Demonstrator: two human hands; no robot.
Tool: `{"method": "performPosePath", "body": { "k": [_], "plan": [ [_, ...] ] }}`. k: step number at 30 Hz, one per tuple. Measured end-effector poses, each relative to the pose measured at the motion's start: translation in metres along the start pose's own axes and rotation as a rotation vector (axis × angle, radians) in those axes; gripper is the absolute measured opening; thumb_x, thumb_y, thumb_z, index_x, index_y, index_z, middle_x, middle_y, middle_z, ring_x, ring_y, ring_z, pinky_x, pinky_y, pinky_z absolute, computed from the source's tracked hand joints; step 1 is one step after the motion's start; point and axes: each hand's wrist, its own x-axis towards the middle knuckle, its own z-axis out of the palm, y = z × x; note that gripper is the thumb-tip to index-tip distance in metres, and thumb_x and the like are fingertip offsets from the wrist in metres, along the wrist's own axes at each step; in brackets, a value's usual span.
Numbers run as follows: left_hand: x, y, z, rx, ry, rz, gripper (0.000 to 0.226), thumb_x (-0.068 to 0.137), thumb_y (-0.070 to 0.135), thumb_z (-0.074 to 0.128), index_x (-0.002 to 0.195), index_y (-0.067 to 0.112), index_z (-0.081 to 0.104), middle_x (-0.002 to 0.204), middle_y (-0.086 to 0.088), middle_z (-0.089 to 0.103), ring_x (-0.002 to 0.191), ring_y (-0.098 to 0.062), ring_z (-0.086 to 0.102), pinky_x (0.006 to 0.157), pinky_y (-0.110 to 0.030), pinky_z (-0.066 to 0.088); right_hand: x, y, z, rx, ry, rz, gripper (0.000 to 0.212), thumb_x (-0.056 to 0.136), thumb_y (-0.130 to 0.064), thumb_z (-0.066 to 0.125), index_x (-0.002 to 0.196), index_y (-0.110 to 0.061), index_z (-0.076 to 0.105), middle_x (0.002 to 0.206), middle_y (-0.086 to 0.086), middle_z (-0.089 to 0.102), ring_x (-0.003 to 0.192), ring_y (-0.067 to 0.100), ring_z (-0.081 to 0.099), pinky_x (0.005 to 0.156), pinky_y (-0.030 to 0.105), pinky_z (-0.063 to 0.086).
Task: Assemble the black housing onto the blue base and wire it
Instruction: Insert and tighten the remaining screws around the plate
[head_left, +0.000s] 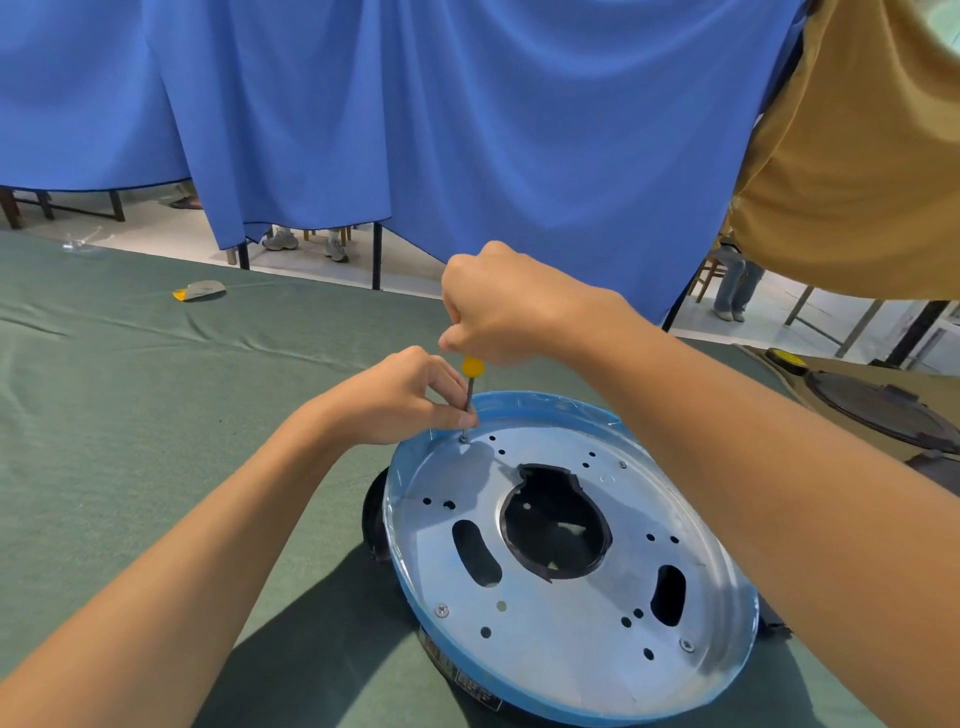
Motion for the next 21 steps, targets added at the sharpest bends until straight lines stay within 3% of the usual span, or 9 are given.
{"method": "performPosePath", "body": {
  "k": [3, 6, 9, 12, 14, 17, 21],
  "plan": [
    [0.000, 0.004, 0.003, 0.058, 0.091, -0.007, 0.011, 0.077, 0.029, 0.082, 0.073, 0.020, 0.079, 0.093, 0.017, 0.065, 0.094, 0.001, 0.057, 0.079, -0.022, 0.044, -0.002, 0.000, 0.003, -0.060, 0.051, 0.039, 0.030, 0.087, -0.011, 0.054, 0.066, -0.016, 0.032, 0.074, 0.004, 0.033, 0.059, 0.020, 0.036, 0.048, 0.029, 0.028],
    [0.001, 0.008, 0.005, 0.051, 0.161, -0.002, 0.014, 0.073, 0.026, 0.085, 0.070, 0.015, 0.078, 0.096, 0.010, 0.068, 0.096, -0.003, 0.060, 0.087, -0.026, 0.045, -0.003, 0.000, 0.004, -0.088, 0.048, 0.048, 0.033, 0.089, -0.015, 0.056, 0.066, -0.016, 0.032, 0.074, 0.004, 0.034, 0.060, 0.018, 0.035, 0.047, 0.029, 0.024],
    [0.001, 0.008, 0.005, 0.019, 0.123, -0.005, 0.009, 0.077, 0.019, 0.083, 0.074, 0.012, 0.079, 0.098, 0.006, 0.067, 0.104, -0.011, 0.060, 0.096, -0.030, 0.045, -0.001, 0.001, 0.000, -0.025, -0.026, 0.011, 0.028, 0.090, -0.036, 0.060, 0.075, -0.017, 0.047, 0.081, 0.004, 0.046, 0.068, 0.021, 0.048, 0.053, 0.032, 0.039],
    [0.000, 0.003, 0.001, -0.035, 0.039, 0.028, 0.006, 0.082, 0.015, 0.077, 0.080, 0.010, 0.080, 0.096, -0.001, 0.072, 0.103, -0.012, 0.060, 0.092, -0.022, 0.045, -0.002, 0.001, -0.011, 0.041, -0.125, -0.119, 0.020, 0.087, -0.036, 0.064, 0.098, -0.019, 0.063, 0.094, 0.000, 0.061, 0.088, 0.021, 0.058, 0.071, 0.036, 0.052],
    [-0.003, -0.001, 0.000, -0.119, -0.005, 0.017, 0.008, 0.085, 0.014, 0.074, 0.081, 0.010, 0.080, 0.093, -0.001, 0.073, 0.102, -0.012, 0.060, 0.089, -0.017, 0.045, -0.004, 0.002, -0.014, 0.077, -0.142, -0.165, 0.006, 0.086, -0.028, 0.068, 0.088, -0.025, 0.063, 0.079, -0.008, 0.058, 0.080, 0.012, 0.056, 0.062, 0.030, 0.047],
    [-0.002, -0.003, 0.003, -0.189, -0.009, -0.021, 0.010, 0.085, 0.016, 0.074, 0.082, 0.009, 0.080, 0.093, -0.002, 0.070, 0.099, -0.014, 0.061, 0.085, -0.020, 0.046, -0.001, 0.004, -0.008, 0.082, -0.061, -0.109, 0.026, 0.087, -0.027, 0.067, 0.068, -0.024, 0.051, 0.068, -0.006, 0.048, 0.078, 0.017, 0.056, 0.054, 0.030, 0.040],
    [0.001, -0.003, 0.006, -0.116, 0.146, -0.054, 0.011, 0.073, 0.025, 0.085, 0.070, 0.016, 0.078, 0.083, 0.012, 0.068, 0.084, 0.003, 0.059, 0.071, -0.009, 0.042, 0.002, 0.009, 0.004, 0.082, 0.054, 0.051, 0.036, 0.089, -0.024, 0.057, 0.061, -0.016, 0.038, 0.066, 0.004, 0.040, 0.059, 0.026, 0.044, 0.048, 0.028, 0.029]
  ]
}}
